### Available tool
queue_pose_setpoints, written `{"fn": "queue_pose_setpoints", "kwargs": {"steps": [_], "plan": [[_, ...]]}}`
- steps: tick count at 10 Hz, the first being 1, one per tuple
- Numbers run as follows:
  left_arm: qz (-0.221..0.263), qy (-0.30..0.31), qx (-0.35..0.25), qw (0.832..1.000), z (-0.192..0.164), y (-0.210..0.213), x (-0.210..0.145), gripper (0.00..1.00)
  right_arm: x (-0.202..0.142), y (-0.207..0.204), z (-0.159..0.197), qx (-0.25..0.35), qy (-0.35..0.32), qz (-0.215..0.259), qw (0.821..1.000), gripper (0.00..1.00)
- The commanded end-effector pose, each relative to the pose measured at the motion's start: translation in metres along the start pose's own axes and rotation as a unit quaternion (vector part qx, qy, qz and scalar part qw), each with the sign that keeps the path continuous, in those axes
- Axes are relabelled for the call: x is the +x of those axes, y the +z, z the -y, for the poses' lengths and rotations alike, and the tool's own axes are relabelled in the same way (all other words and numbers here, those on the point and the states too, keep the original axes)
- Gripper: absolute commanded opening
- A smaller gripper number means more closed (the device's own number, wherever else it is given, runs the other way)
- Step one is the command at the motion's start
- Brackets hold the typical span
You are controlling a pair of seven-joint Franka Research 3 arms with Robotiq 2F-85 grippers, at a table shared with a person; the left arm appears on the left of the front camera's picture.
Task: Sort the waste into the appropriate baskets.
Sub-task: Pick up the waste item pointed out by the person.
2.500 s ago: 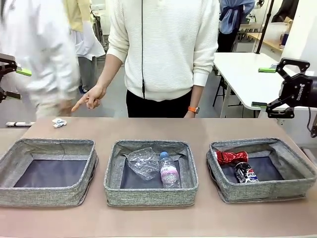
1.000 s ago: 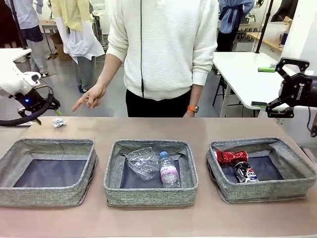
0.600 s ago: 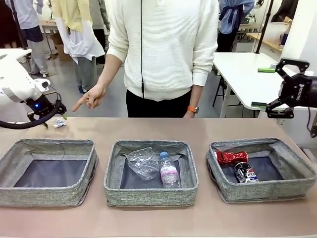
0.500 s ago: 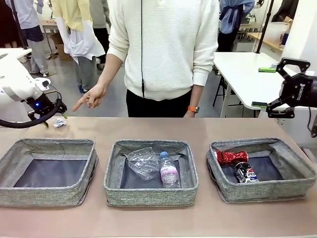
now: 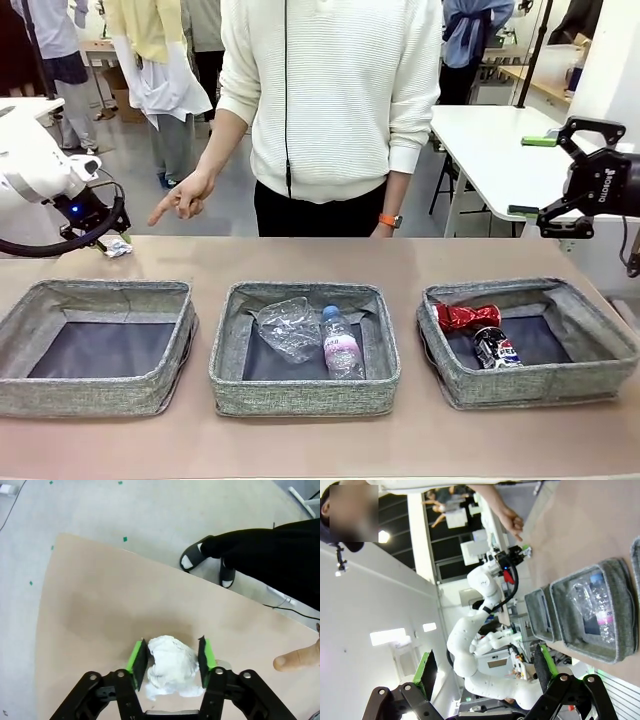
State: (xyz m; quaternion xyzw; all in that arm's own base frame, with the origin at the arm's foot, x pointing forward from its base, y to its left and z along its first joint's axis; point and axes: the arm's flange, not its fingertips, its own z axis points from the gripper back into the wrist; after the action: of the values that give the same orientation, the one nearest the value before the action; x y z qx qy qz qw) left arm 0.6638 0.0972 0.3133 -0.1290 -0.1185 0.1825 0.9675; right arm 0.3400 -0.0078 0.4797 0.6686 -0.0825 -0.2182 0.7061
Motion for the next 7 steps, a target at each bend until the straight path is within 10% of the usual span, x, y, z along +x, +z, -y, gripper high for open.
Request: {"fn": "queue_pose_setpoints", "kwargs": {"steps": [1,7], "plan": [[-0.009,0.005,-0.001,1.000,0.002,-0.001,0.003,0.00,-0.004,0.003,-0.001,-0.002,-0.009,-0.004,1.000,1.00],[-0.002,0.016,-0.006,1.000,0.001,0.011,-0.001,0.00,-0.004,0.003,-0.001,-0.002,-0.009,-0.004,1.000,1.00]]}}
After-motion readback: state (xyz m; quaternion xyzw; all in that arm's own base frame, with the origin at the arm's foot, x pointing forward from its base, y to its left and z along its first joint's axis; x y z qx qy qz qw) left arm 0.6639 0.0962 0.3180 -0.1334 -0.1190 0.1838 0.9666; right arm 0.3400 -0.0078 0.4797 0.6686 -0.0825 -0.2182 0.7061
